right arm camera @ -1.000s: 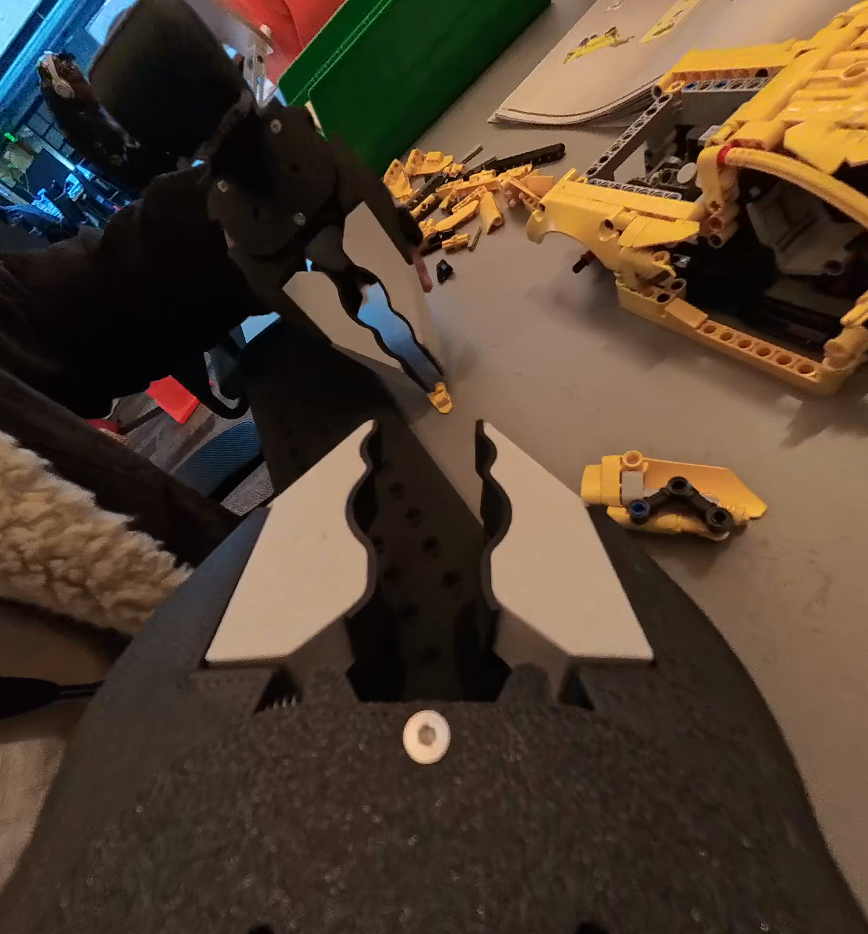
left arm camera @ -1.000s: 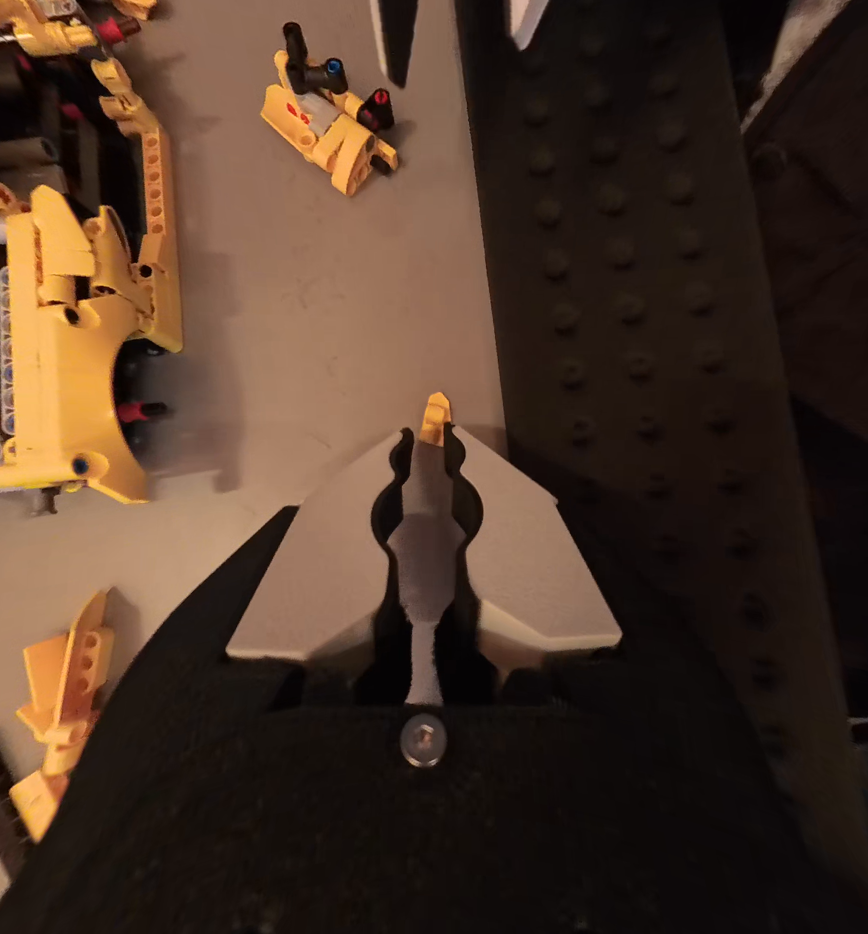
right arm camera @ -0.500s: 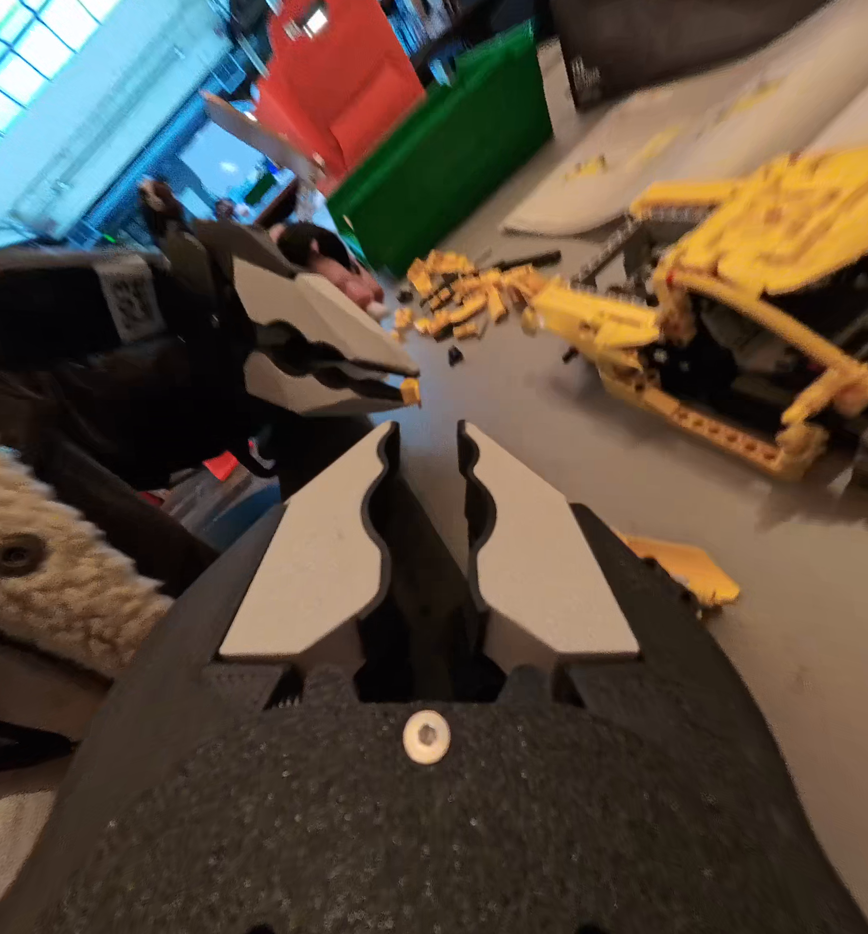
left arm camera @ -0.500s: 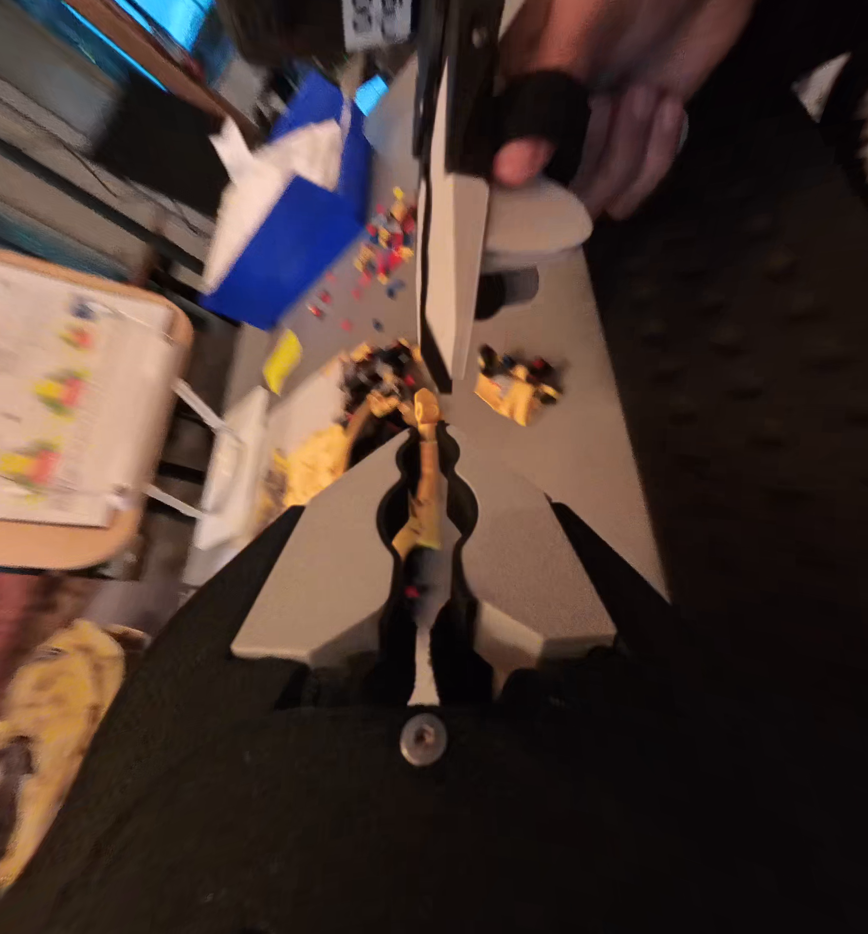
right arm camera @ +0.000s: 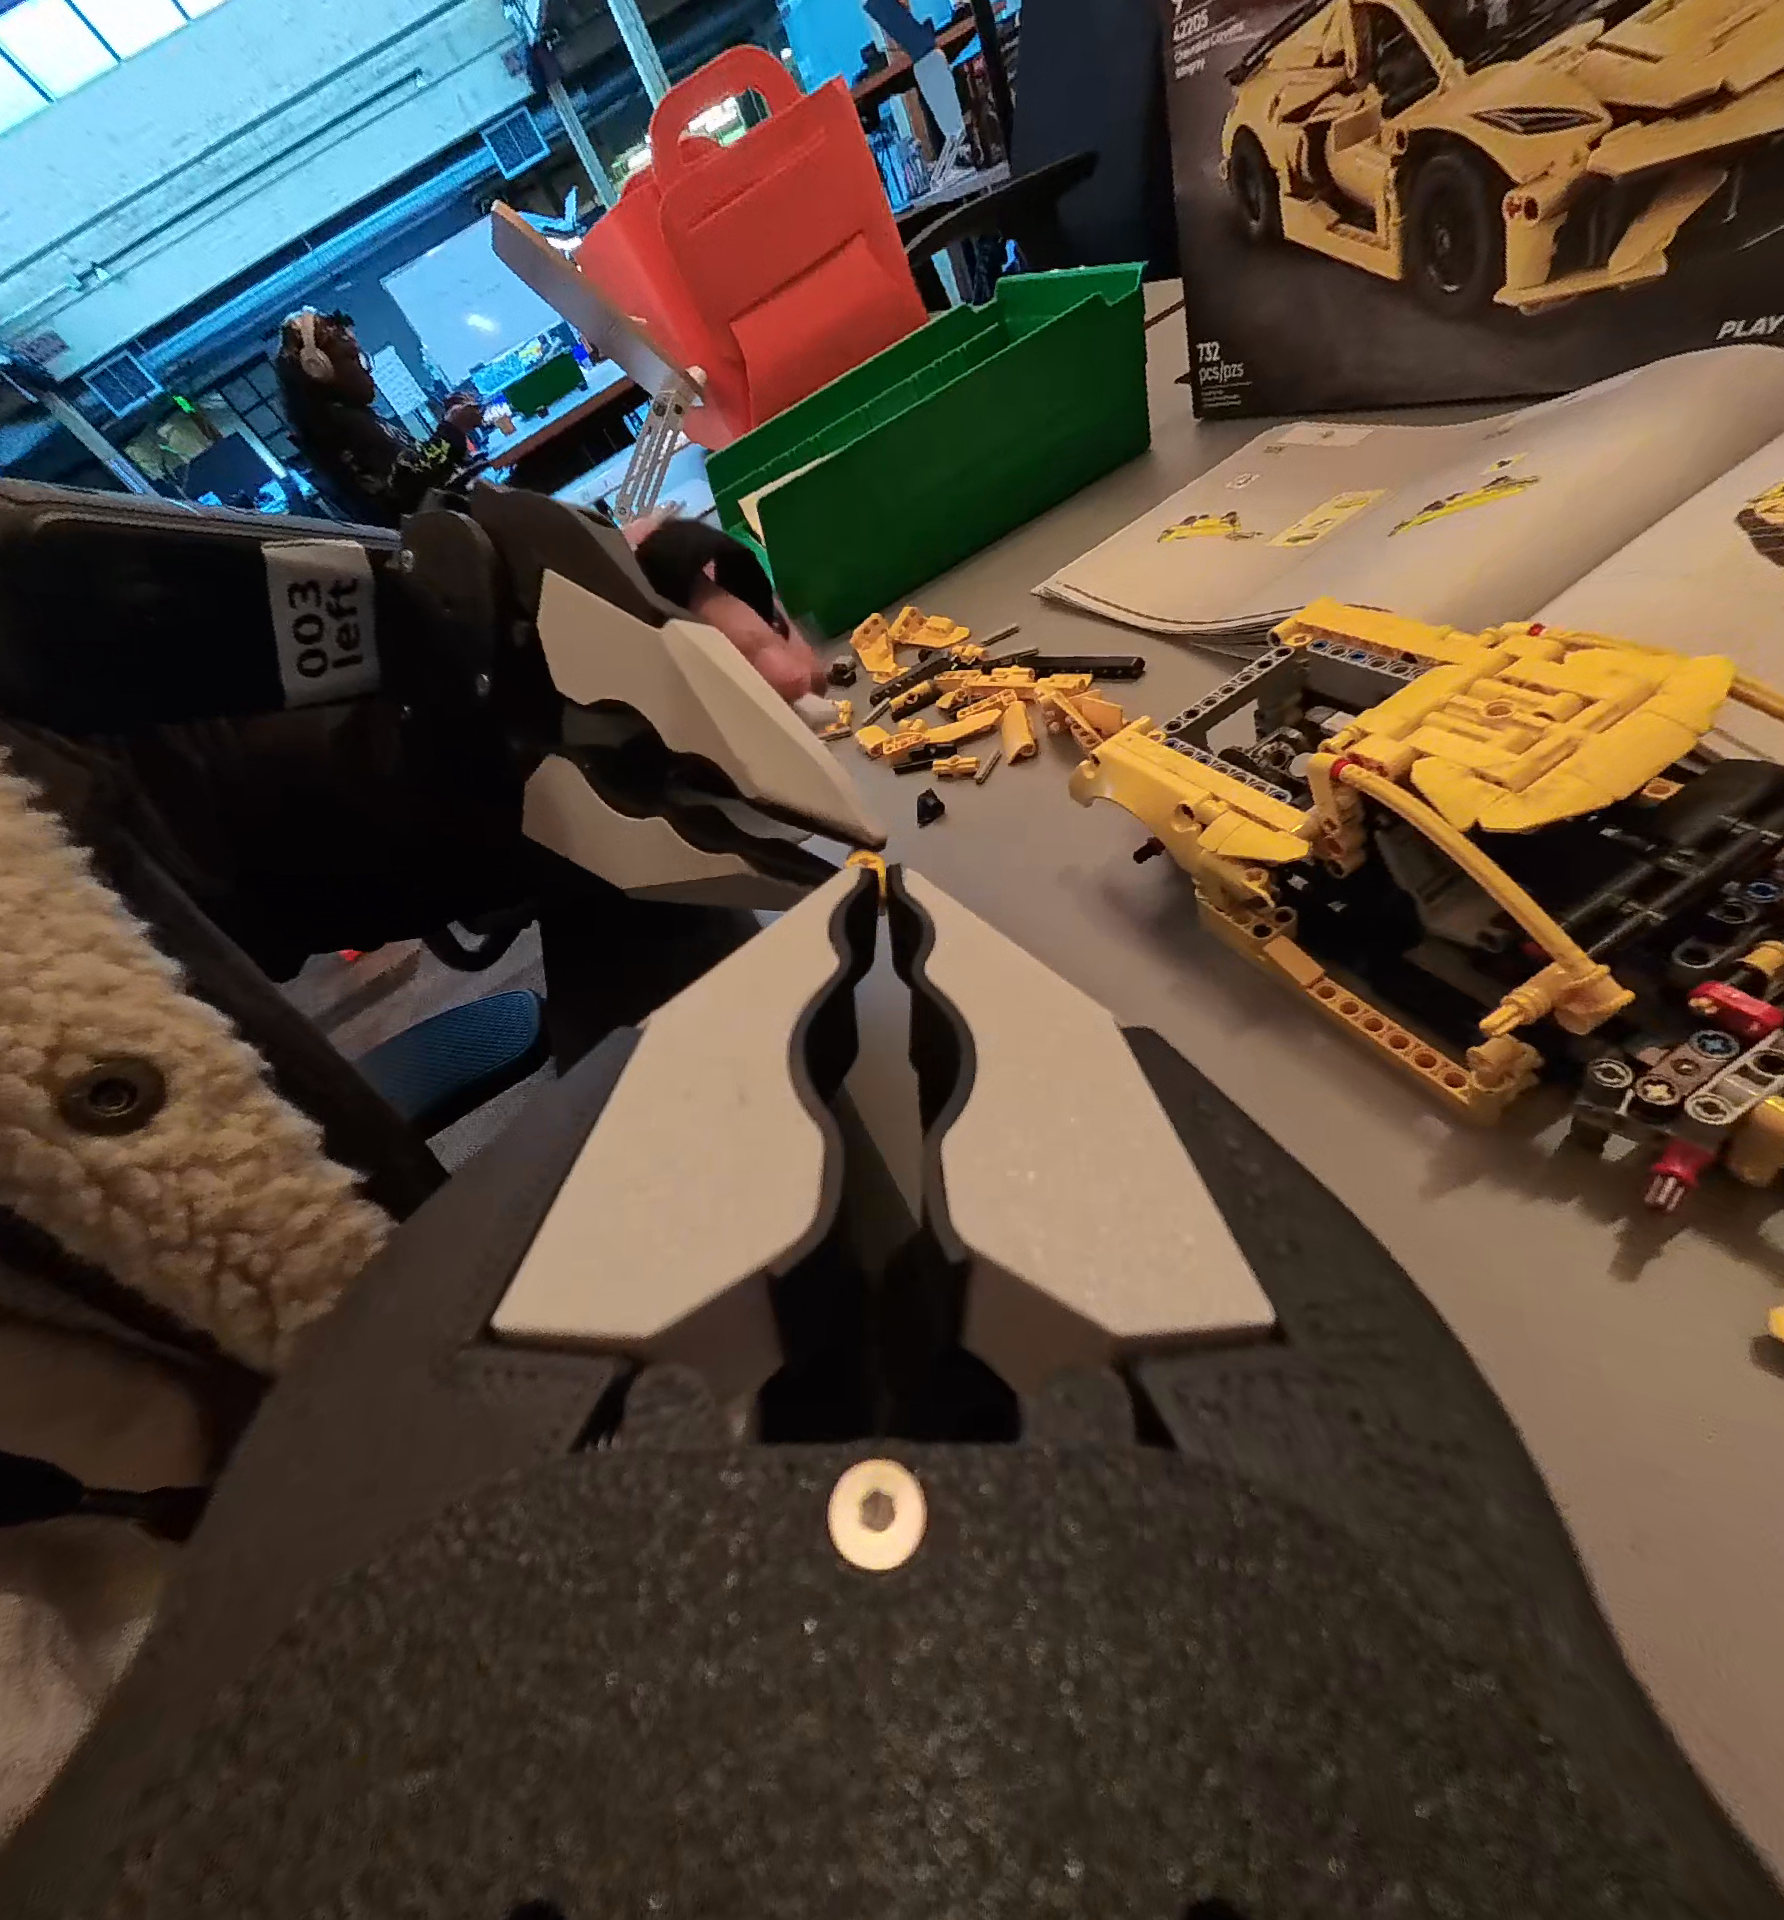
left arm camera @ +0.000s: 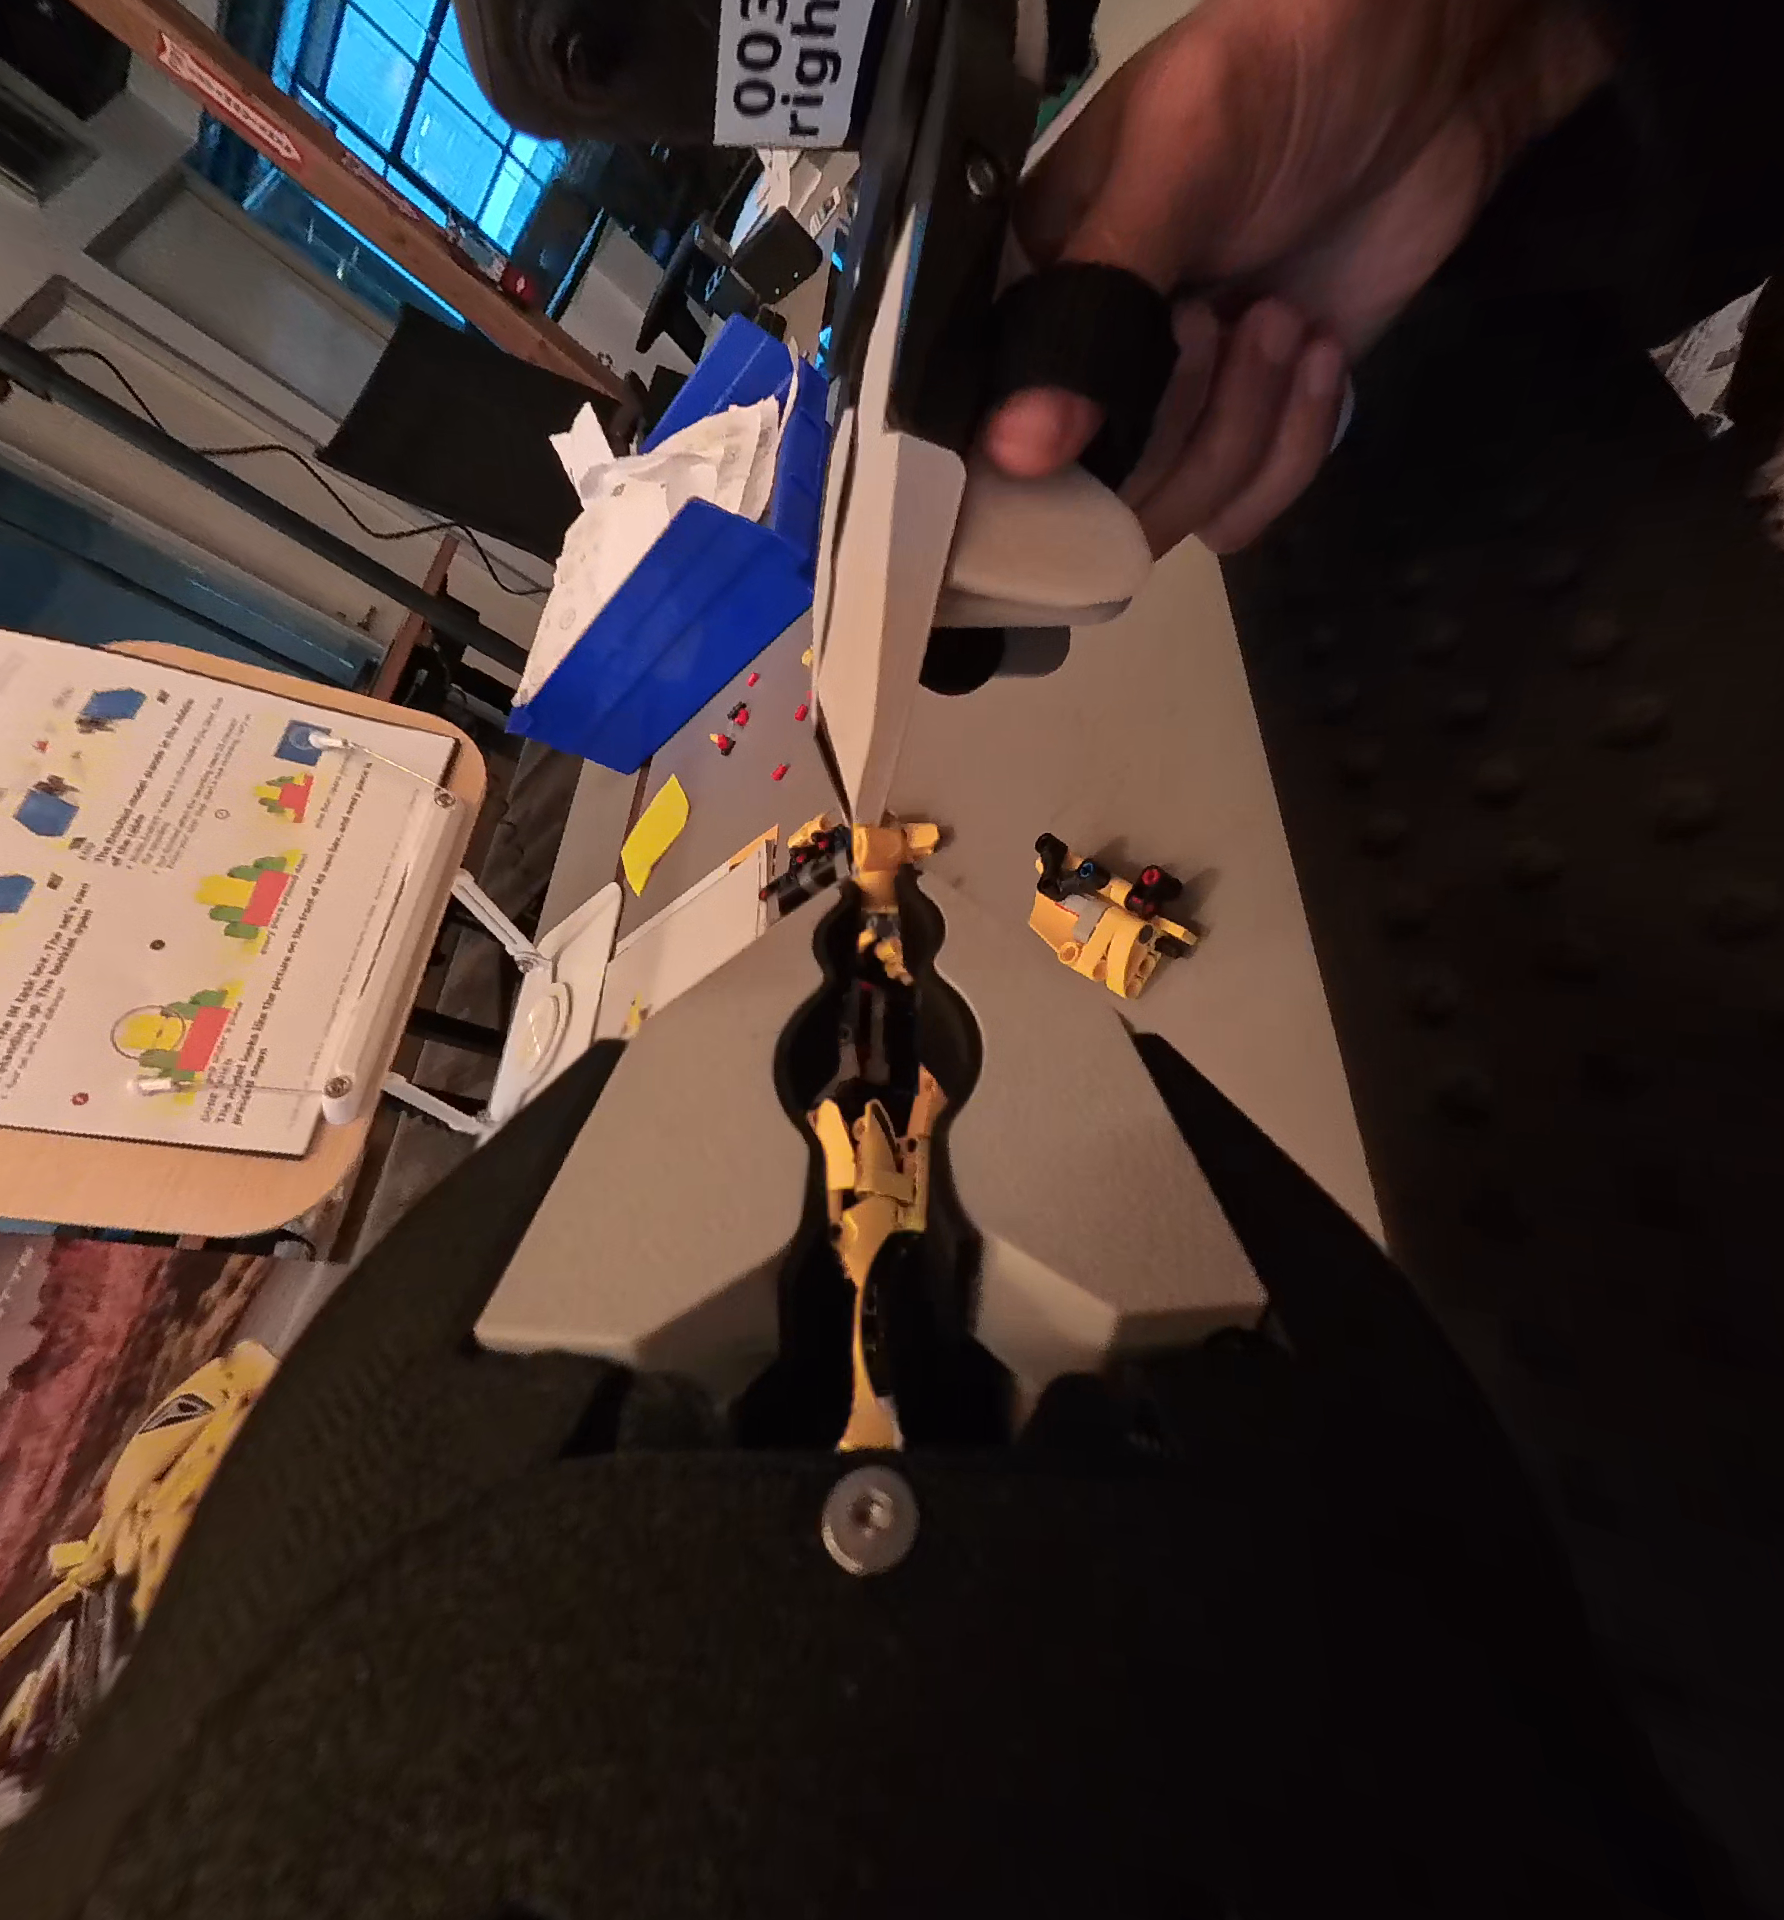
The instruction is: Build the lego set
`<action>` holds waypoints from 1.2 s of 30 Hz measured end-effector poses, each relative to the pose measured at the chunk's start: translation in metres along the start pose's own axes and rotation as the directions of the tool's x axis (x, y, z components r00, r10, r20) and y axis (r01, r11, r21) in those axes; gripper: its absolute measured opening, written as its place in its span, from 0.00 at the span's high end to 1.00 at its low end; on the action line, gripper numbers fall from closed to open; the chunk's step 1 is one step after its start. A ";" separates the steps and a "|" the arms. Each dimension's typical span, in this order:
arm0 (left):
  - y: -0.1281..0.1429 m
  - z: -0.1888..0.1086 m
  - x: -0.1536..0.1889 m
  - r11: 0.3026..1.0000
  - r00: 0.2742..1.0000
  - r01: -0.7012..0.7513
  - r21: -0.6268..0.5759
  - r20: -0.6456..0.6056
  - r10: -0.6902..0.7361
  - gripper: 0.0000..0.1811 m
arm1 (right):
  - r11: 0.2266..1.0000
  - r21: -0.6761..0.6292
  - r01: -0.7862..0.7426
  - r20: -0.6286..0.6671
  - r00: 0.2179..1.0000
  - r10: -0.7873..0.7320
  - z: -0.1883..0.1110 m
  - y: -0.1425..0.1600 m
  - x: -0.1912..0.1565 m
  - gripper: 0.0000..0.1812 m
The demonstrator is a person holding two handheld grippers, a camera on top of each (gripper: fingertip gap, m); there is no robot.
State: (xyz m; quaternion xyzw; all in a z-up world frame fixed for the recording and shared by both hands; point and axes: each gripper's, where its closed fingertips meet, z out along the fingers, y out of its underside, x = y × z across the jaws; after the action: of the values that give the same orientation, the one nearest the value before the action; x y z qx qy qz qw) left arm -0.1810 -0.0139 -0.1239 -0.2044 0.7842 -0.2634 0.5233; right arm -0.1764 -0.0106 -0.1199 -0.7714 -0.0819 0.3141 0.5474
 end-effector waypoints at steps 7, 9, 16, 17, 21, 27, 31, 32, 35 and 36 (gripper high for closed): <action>0.006 -0.003 0.000 0.980 0.980 0.197 -0.030 -0.022 -0.198 0.96 | 0.991 -0.065 0.116 -0.057 0.991 -0.120 0.006 0.002 0.002 1.00; 0.010 -0.002 -0.001 0.966 0.966 0.258 -0.035 -0.008 -0.258 0.96 | 0.986 -0.091 0.136 -0.082 0.986 -0.143 0.008 0.003 0.006 1.00; 0.020 -0.005 -0.012 0.930 0.929 0.367 -0.020 0.068 -0.364 0.96 | 0.954 -0.199 0.225 -0.161 0.953 -0.258 0.016 0.003 0.021 1.00; 0.023 -0.006 -0.014 0.920 0.918 0.392 -0.022 0.081 -0.389 0.96 | 0.947 -0.214 0.239 -0.172 0.945 -0.277 0.017 0.002 0.023 1.00; 0.028 -0.013 -0.021 0.800 0.798 0.599 0.030 0.057 -0.600 0.96 | 0.907 -0.230 0.353 -0.202 0.894 -0.399 0.022 -0.009 0.032 1.00; 0.042 -0.028 -0.026 0.417 0.420 0.907 0.060 -0.045 -0.906 0.84 | 0.731 -0.270 0.627 -0.307 0.663 -0.682 0.031 -0.029 0.045 1.00; 0.073 -0.030 -0.027 0.604 0.587 0.797 -0.006 0.239 -0.773 0.84 | 0.679 -0.299 0.671 -0.293 0.612 -0.734 0.042 -0.028 0.037 1.00; 0.075 -0.029 -0.025 0.646 0.629 0.762 -0.035 0.275 -0.727 0.84 | 0.668 -0.321 0.671 -0.291 0.602 -0.744 0.044 -0.026 0.038 1.00; 0.082 -0.023 -0.022 0.791 0.776 0.590 -0.162 0.383 -0.501 0.86 | 0.717 -0.333 0.613 -0.284 0.660 -0.696 0.049 -0.020 0.036 1.00; 0.082 -0.021 -0.022 0.832 0.822 0.513 -0.214 0.402 -0.403 0.87 | 0.750 -0.325 0.576 -0.280 0.699 -0.658 0.050 -0.018 0.035 1.00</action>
State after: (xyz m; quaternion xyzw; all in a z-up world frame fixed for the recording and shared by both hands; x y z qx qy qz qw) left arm -0.1959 0.0674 -0.1533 -0.5115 0.6397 -0.2159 0.5316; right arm -0.1736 0.0525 -0.1274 -0.7973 -0.2633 -0.0541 0.5404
